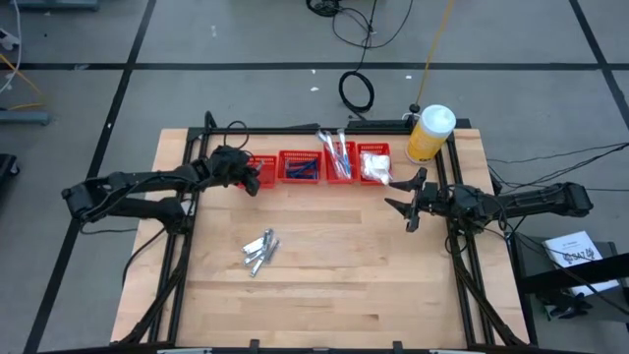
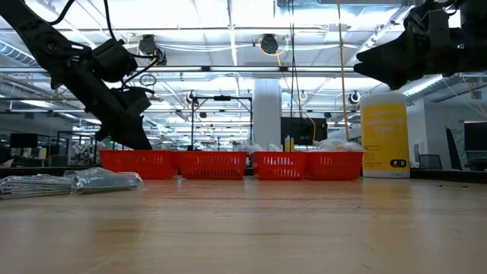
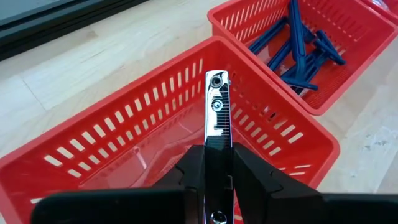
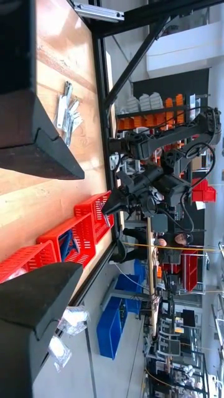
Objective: Pick & Place Travel size toiletries
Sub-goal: Put the nail cutter into the horizontal left red bin
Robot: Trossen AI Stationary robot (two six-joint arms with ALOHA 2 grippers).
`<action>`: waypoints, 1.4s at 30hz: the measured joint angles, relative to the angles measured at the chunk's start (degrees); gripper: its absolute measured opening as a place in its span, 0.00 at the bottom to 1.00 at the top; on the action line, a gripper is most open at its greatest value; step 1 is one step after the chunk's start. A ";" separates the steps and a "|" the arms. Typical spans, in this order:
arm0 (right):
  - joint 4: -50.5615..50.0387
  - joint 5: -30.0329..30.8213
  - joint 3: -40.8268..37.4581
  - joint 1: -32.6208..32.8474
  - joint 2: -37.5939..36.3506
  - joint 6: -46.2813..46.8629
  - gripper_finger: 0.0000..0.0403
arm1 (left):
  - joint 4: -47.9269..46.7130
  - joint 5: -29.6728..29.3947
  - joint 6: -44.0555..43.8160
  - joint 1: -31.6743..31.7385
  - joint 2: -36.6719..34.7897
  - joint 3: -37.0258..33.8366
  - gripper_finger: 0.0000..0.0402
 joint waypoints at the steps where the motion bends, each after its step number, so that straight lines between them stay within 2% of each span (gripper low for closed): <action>1: 0.00 0.00 0.00 0.00 0.00 0.00 0.53 | 0.02 -0.10 -0.17 0.00 0.00 0.00 0.14; 6: 0.00 -0.01 0.00 0.00 0.00 0.00 0.53 | -0.56 -1.53 -1.81 0.00 0.00 0.00 0.17; 12: 0.02 -0.02 0.02 0.00 0.00 0.17 0.53 | -1.23 -1.53 -3.06 0.00 0.00 0.02 0.36; 17: 0.00 -0.02 0.02 0.00 0.00 0.19 0.53 | -1.23 -1.52 0.84 0.00 -0.08 0.02 0.52; 20: 0.00 -0.02 0.02 0.00 0.02 0.20 0.53 | -2.56 -0.94 2.72 -0.40 -1.27 1.10 0.58; 24: 0.00 -0.02 0.02 0.00 0.02 0.16 0.53 | -9.72 0.18 4.91 -2.87 -4.70 6.56 0.60; 29: 0.01 -0.02 0.02 0.00 0.02 0.09 0.52 | -23.46 0.21 4.98 -10.18 -7.61 15.40 0.61; 32: 0.00 0.00 0.02 0.00 0.02 0.02 0.52 | -29.04 0.22 3.49 -16.37 -8.02 18.41 0.61; 37: 0.00 -0.02 0.02 0.00 0.02 -0.05 0.52 | -32.70 0.38 -2.32 -27.51 -8.00 17.53 0.61; 42: 0.00 -0.17 0.02 -0.01 0.02 -0.04 0.52 | -32.98 -0.65 -14.36 -37.11 -7.96 13.17 0.61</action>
